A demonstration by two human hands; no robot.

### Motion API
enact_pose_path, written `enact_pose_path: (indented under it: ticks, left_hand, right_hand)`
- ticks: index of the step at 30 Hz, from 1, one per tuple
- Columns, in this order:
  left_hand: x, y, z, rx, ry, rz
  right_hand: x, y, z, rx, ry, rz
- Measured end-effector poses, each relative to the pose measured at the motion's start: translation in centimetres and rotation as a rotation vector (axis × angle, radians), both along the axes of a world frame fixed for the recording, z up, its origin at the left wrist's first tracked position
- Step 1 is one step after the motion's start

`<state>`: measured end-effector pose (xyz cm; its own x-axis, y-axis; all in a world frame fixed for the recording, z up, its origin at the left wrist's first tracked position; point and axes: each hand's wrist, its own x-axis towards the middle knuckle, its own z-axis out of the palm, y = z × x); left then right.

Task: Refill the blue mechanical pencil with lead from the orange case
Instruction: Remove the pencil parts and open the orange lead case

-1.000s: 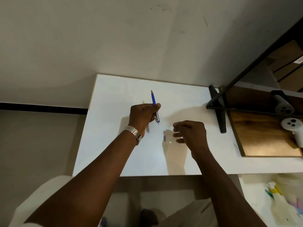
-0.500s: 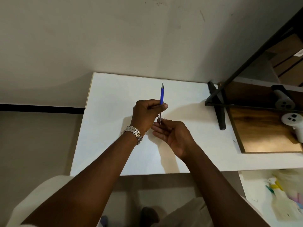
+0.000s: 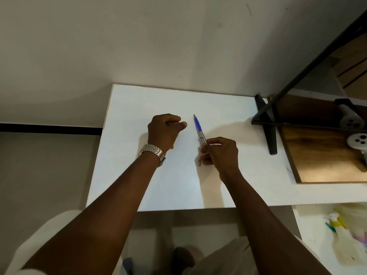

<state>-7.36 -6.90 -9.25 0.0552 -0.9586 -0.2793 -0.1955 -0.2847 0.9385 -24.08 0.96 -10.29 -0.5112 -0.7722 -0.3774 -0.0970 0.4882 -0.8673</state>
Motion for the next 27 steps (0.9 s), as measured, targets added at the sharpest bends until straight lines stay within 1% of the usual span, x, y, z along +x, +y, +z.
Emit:
enact_pose_path:
  ticks: [2,6,10,14,18,23,25,27]
  left_hand:
    - [0.3,-0.1,-0.4,-0.013,-0.064,-0.011]
    - [1.0,-0.2,-1.0,-0.039,-0.266,-0.087]
    - [1.3,-0.2,-1.4,-0.028,-0.431,-0.166]
    - [1.6,-0.1,-1.5,0.0,-0.508,-0.183]
    - [1.8,-0.1,-0.7,0.027,-0.533,-0.207]
    - [1.7,0.3,0.6,0.034,-0.502,-0.214]
    - [1.7,0.3,1.2,0.021,-0.442,-0.189]
    - [1.6,0.3,1.8,0.007,-0.366,-0.155]
  right_hand:
    - [-0.1,-0.2,-0.4,0.009,0.067,0.004]
    - [-0.3,-0.2,-1.0,0.033,0.169,0.035]
    - [-0.7,-0.3,-1.3,0.067,0.19,0.054]
    - [-1.0,-0.4,-1.3,0.076,0.18,0.082]
    - [-0.9,-0.2,-0.8,0.085,0.201,0.109]
    - [0.3,-0.4,1.0,-0.033,0.298,0.104]
    - [1.4,-0.5,1.8,-0.095,0.235,0.15]
    - [2.8,-0.4,2.1,-0.092,0.134,0.227]
